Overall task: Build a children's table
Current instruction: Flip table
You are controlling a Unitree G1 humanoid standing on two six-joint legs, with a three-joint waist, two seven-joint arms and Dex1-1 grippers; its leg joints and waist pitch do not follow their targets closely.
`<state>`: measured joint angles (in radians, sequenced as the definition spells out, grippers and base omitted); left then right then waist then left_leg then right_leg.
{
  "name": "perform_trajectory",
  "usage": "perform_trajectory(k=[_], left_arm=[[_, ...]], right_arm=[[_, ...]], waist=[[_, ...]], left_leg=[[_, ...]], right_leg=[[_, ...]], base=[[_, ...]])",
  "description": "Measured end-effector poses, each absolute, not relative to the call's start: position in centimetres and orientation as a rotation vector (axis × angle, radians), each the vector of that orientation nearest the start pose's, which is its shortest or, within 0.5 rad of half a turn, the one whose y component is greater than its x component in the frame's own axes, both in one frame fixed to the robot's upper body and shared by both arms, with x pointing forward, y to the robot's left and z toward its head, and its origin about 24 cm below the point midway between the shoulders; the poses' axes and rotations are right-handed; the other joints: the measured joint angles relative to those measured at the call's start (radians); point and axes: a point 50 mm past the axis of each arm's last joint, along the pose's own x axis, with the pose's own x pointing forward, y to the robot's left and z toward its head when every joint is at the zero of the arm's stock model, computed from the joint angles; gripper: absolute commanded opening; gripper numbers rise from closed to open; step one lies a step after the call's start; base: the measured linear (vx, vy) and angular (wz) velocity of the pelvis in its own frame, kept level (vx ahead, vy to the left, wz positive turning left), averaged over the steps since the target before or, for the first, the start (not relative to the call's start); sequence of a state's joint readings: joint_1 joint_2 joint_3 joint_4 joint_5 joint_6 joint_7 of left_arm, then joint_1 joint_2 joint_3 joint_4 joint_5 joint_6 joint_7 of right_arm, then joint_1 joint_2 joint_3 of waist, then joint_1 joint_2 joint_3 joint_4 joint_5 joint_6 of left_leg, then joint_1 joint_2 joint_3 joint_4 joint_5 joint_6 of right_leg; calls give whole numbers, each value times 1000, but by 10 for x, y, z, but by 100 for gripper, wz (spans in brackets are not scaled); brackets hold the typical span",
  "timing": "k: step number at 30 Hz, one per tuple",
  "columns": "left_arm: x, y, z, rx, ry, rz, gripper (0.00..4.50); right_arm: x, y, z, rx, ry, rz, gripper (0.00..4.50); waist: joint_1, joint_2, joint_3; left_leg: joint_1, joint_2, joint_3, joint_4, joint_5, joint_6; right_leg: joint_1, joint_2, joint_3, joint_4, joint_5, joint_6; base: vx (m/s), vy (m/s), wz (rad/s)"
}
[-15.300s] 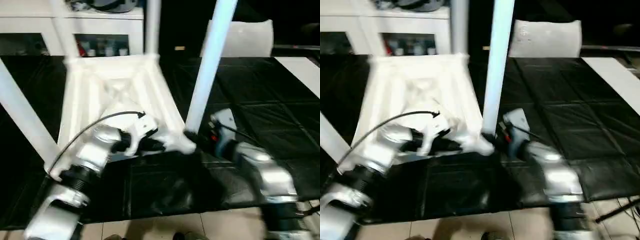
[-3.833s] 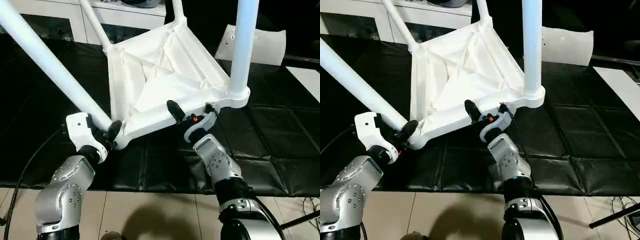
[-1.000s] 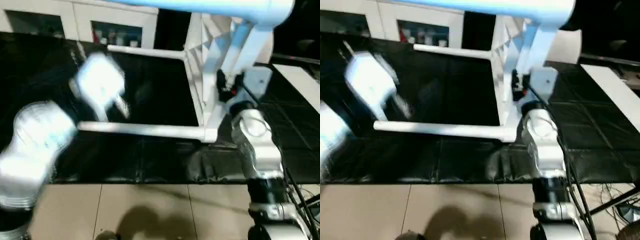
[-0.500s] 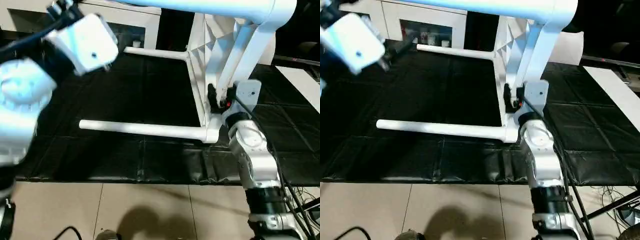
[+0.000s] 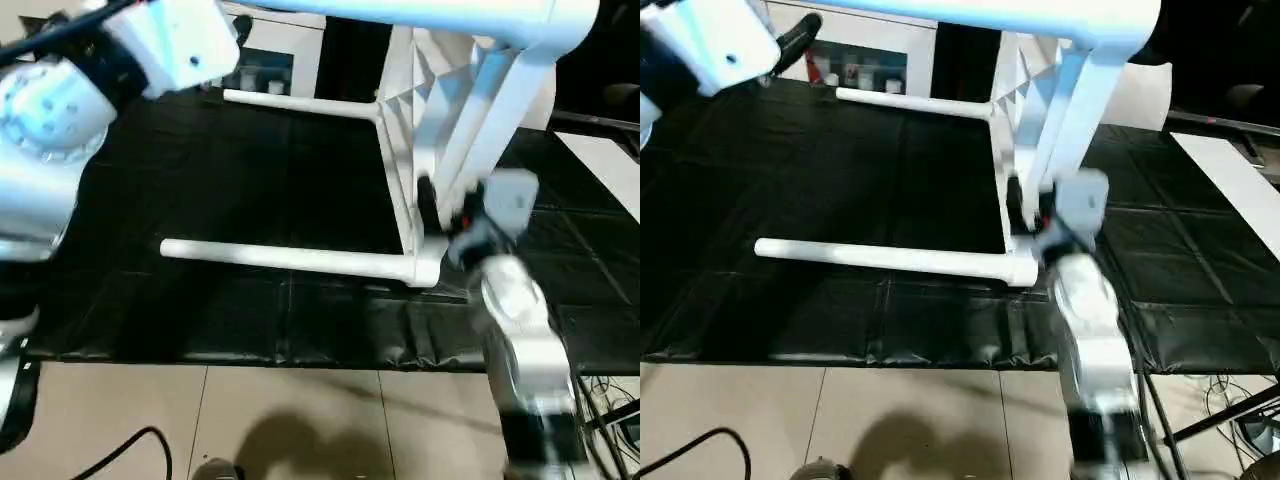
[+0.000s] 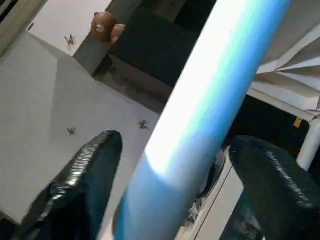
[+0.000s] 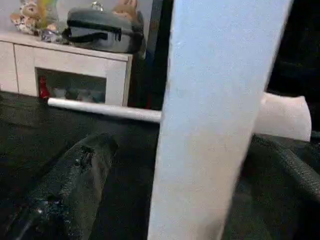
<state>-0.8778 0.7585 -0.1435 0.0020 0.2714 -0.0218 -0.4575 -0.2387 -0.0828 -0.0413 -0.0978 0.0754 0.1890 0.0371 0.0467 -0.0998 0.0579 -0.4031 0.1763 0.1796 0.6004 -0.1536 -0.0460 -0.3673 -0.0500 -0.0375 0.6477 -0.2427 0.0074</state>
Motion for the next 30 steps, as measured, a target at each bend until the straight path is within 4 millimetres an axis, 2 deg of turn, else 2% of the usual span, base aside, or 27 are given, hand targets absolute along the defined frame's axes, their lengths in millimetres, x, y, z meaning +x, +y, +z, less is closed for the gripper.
perform_trajectory(k=[6, 11, 13, 20, 27, 30], left_arm=[[325, 167, 307, 1213, -633, -336, 311], [328, 166, 308, 1209, -637, -353, 275], [328, 166, 309, 1213, -633, -359, 247], [331, 167, 310, 1232, -572, -355, 224], [338, 166, 307, 1120, -496, -374, 217], [341, 168, 305, 1056, -454, -378, 217]], right_arm=[[277, -157, 110, 1, -161, 78, 419], [275, -157, 113, -1, -175, 86, 419], [274, -157, 114, -3, -181, 86, 419], [274, -152, 116, -3, -196, 130, 419], [275, -148, 120, 4, -215, 179, 419], [276, -147, 122, 1, -225, 188, 419]], waist=[[11, 1, 1], [12, 2, 1], [13, 2, 1], [15, 7, 1], [23, 21, 1], [34, 35, 1]], left_leg=[[0, 0, 0, 0, 0, 0], [1, 0, 0, 0, 0, 0], [1, 0, 0, 0, 0, 0], [1, 0, 0, 0, 0, 0], [1, -2, 1, 0, 0, 0], [1, -3, 3, 0, 0, 0]], right_leg=[[0, 0, 0, 0, 0, 0], [0, 0, 0, 0, 0, -1], [1, 0, 0, 0, 0, -1], [1, -1, -1, 0, 1, -1], [1, -4, -1, 0, 1, -1], [1, -6, -1, 0, 1, -1]], base=[[0, 0, 0], [0, 0, 0], [0, 0, 0], [0, 0, 0], [0, 0, 0], [0, 0, 0]])
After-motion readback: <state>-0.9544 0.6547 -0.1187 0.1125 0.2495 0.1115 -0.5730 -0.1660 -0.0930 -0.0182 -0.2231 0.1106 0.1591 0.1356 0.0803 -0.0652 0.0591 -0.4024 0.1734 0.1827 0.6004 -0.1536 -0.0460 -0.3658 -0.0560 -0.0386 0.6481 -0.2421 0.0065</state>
